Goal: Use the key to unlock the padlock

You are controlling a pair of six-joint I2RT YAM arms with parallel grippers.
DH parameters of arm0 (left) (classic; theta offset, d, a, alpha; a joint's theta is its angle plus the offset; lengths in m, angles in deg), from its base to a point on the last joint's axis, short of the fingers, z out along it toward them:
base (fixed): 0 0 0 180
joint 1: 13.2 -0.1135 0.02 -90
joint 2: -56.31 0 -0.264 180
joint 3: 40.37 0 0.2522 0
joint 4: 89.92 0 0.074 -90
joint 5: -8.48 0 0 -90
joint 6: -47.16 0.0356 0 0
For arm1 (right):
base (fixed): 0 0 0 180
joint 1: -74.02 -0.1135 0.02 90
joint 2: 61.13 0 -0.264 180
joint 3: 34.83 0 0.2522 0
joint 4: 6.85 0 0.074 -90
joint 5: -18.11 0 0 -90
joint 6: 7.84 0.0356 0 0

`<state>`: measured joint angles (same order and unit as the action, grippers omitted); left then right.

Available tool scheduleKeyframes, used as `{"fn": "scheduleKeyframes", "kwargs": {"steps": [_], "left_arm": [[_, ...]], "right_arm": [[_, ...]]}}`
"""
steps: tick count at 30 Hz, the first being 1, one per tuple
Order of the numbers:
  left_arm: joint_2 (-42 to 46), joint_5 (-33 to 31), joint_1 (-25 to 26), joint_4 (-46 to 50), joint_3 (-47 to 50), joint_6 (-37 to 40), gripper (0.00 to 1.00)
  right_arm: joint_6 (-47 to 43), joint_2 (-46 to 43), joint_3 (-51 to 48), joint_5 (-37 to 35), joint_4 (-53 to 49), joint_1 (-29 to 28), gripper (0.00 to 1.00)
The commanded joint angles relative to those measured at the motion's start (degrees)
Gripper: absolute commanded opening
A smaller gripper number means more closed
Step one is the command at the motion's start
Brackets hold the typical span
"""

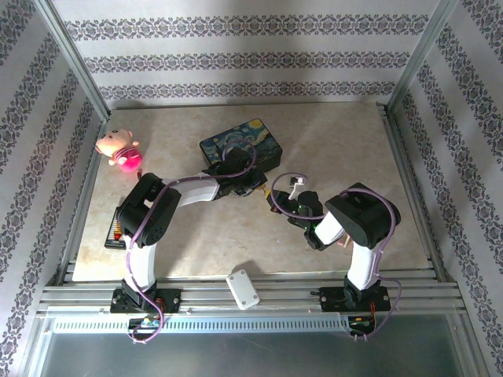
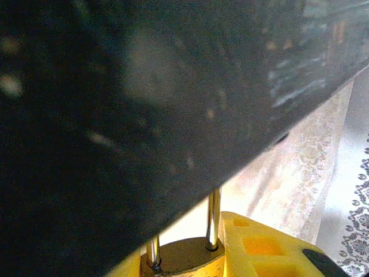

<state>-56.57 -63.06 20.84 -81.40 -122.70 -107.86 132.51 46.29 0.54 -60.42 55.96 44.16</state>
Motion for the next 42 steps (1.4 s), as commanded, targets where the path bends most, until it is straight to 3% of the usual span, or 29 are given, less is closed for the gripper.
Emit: {"fn": "scheduleKeyframes", "kwargs": {"steps": [1, 10, 24, 42], "left_arm": [[-0.6, 5.1, 0.1, 0.9, 1.6, -3.0, 0.3], [-0.7, 5.2, 0.1, -0.5, 1.9, -4.2, 0.3], [-1.0, 5.4, 0.2, -1.4, 1.4, -5.4, 0.3], [-1.6, 5.6, 0.3, -2.4, 1.5, -6.2, 0.3]], "right_arm": [[3.2, 0.6, 1.7, -0.5, 2.9, 1.6, 0.0], [5.0, 2.7, 2.3, -0.3, 2.9, 0.8, 0.0], [6.5, 2.3, 1.2, -10.7, 2.9, -4.0, 0.0], [11.8, 3.5, 2.6, -10.3, 2.9, -4.2, 0.0]]}}
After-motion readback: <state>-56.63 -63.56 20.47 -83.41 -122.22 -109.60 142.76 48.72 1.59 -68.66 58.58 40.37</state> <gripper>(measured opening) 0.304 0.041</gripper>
